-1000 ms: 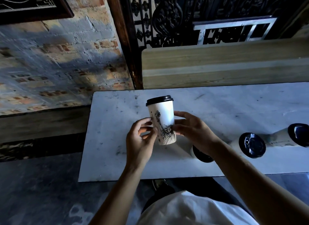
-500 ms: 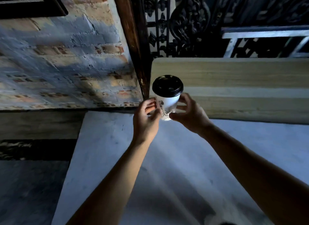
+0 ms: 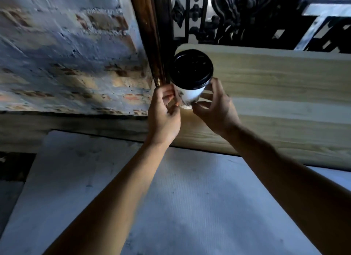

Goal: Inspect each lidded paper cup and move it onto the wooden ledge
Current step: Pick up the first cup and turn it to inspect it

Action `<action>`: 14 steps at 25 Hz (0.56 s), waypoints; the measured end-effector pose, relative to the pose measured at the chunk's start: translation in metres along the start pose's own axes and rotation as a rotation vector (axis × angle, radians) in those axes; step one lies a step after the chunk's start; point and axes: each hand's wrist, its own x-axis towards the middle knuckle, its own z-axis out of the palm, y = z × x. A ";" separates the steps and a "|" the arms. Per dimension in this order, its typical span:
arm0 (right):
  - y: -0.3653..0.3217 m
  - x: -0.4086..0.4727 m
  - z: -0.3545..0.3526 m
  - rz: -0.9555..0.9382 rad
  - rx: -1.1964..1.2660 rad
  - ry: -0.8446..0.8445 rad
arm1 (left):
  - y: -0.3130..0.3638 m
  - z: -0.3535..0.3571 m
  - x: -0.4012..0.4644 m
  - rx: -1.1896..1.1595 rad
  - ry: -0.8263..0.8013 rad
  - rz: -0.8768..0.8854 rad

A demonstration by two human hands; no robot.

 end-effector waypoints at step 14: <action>-0.060 -0.137 -0.104 0.320 -0.227 -0.049 | 0.075 -0.065 -0.150 0.562 -0.120 0.304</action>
